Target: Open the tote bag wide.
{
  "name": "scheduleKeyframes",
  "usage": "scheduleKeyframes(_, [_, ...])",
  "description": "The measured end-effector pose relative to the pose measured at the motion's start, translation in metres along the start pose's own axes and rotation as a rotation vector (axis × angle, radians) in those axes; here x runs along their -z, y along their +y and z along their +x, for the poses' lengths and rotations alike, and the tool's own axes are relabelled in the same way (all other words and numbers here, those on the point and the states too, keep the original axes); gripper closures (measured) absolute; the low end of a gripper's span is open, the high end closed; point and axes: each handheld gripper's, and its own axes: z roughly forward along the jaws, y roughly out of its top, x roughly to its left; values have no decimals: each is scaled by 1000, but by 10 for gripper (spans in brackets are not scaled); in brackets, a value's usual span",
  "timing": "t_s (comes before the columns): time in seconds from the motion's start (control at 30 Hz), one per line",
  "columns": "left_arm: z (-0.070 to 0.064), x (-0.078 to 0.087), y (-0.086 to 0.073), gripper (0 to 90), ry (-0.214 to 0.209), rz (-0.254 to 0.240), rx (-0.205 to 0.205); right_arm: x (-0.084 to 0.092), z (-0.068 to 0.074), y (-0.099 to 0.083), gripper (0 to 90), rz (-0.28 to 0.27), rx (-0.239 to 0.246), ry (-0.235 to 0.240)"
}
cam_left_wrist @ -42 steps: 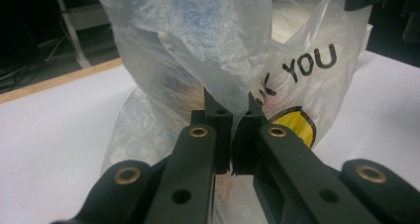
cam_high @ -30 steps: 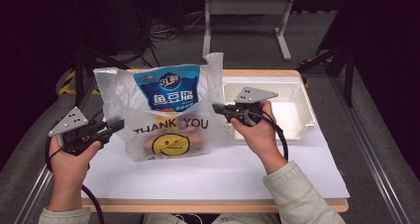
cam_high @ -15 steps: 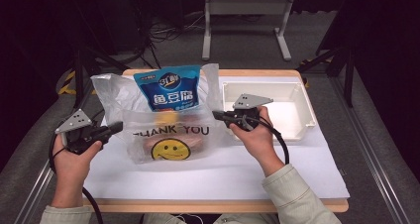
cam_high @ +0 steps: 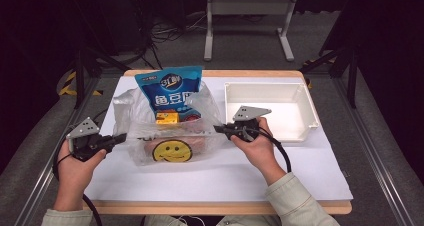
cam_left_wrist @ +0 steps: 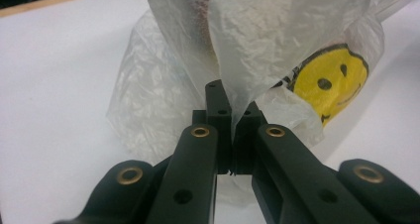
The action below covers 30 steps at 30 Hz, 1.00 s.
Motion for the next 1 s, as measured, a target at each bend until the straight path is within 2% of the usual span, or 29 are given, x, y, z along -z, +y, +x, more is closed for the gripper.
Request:
scheduleKeyframes(0.17, [0, -1, -4, 892, -18, 14, 4, 0, 2, -7, 900, 32, 10, 7])
scheduleKeyframes(0.3, [-1, -3, -9, 891, -30, 25, 9, 2, 3, -9, 900, 34, 12, 10])
scheduleKeyframes(0.53, [-1, 3, -13, 890, -103, 28, 16, 8, 7, -16, 900, 64, 5, 40])
scheduleKeyframes(0.7, [-2, 4, -17, 890, -124, 56, 11, 13, 10, -18, 900, 82, 9, 66])
scheduleKeyframes(1.0, [-1, 0, -27, 889, -164, 121, 16, 12, 14, -27, 900, 132, 1, 107])
